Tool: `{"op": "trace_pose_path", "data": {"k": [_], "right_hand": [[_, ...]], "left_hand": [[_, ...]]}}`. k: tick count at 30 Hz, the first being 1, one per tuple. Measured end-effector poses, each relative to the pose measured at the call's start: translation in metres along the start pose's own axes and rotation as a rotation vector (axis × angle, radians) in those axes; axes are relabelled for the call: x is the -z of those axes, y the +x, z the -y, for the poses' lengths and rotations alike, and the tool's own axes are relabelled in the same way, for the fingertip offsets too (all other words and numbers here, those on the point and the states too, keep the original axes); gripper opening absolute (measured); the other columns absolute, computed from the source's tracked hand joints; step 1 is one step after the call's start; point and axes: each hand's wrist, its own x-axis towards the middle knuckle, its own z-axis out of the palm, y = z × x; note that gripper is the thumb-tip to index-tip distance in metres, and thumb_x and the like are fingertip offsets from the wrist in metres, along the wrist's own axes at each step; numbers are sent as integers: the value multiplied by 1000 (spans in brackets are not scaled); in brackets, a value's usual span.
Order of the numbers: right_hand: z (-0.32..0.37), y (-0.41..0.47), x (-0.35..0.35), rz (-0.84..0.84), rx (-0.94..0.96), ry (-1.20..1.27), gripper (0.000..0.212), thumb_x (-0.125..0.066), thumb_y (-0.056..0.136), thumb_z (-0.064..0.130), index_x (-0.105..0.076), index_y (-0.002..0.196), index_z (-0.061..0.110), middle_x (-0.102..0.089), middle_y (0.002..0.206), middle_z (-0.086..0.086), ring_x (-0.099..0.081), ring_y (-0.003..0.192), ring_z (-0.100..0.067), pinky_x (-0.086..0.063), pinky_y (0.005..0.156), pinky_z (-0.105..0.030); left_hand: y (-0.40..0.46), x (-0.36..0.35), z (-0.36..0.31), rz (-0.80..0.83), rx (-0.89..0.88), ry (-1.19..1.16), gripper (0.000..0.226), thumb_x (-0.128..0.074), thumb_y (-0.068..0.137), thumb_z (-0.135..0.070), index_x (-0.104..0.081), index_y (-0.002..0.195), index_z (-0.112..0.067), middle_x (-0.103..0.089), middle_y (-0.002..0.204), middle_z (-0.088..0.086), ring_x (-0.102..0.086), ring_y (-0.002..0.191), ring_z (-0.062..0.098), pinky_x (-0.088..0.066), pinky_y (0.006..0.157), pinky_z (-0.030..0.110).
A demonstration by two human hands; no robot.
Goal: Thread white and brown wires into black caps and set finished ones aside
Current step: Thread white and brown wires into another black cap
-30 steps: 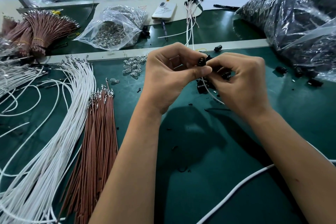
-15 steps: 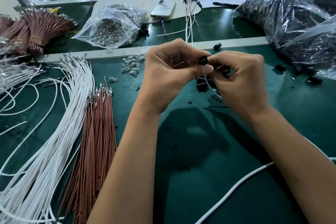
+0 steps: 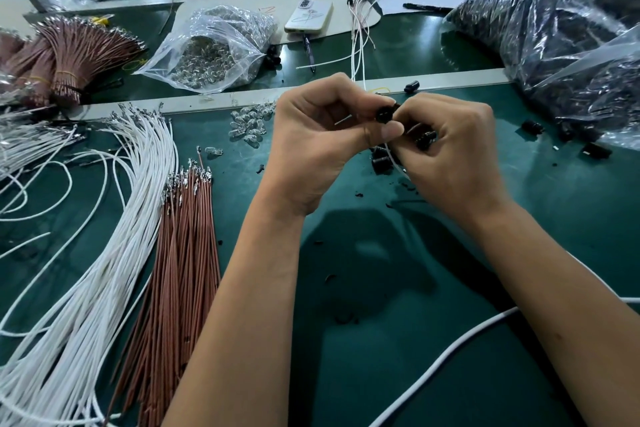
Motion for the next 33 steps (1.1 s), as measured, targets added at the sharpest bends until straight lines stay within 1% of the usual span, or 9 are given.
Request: {"op": "trace_pose_path", "data": {"k": [4,7,10,12,14,17,20,27,33], "right_hand": [[-1,0,2,3,33,-7,3,-75,89,9,-76,86,8,-63,79,9,-56,73,-13,-45,70,-25],[1,1,3,-14,109,1,6,-74,94,10,-77,96,6,-69,88,4,-59,81,-20,-47,77,-28],[2,1,4,-22,141,20,9,-70,96,9,-77,95,4,-72,89,-4,-62,82,-29,-50,76,-37],[1,1,3,-14,147,16,11,-70,98,10,-77,93,3,-72,88,-6,-61,81,-31,-50,74,-41],[0,1,2,0,151,6,13,-69,99,10,-75,91,1,-72,87,-6,-60,80,-31,-50,74,-40],[-1,1,1,15,153,17,14,-69,99,10,-75,91,1,-71,87,-5,-58,78,-30,-49,73,-38],[-3,1,0,30,142,25,12,-68,100,8,-75,92,1,-72,88,-5,-58,78,-31,-48,73,-39],[-5,1,0,49,146,7,8,-69,96,4,-74,90,1,-72,86,-7,-58,79,-32,-48,72,-39],[-5,2,1,110,156,-10,13,-63,97,3,-70,86,3,-66,82,-5,-52,81,-29,-43,72,-35]], "left_hand": [[0,4,5,-33,14,-35,31,-73,69,23,-63,85,-2,-70,75,-5,-65,72,9,-53,73,22],[0,6,6,-42,28,-36,27,-76,68,19,-66,81,-3,-71,78,-1,-65,75,13,-54,76,26],[0,7,8,-70,34,-50,30,-79,67,16,-72,81,-10,-71,79,3,-64,75,15,-54,76,27],[1,7,9,-69,47,-54,29,-79,69,15,-73,89,-6,-67,76,2,-61,72,12,-53,75,25],[1,7,11,-68,59,-48,28,-76,73,15,-72,96,-1,-66,75,0,-61,71,10,-52,75,22],[1,7,10,-88,46,-35,24,-74,74,16,-72,88,-3,-73,79,-1,-68,73,10,-54,74,22],[1,9,8,-85,28,-14,26,-75,72,16,-73,85,-6,-73,78,-1,-67,73,11,-53,74,22],[1,8,4,-45,21,16,31,-76,70,19,-70,92,-2,-71,76,-3,-64,75,13,-53,74,24],[-1,7,4,-15,11,23,32,-75,69,20,-69,90,-3,-71,75,-2,-64,74,13,-53,75,24]]}}
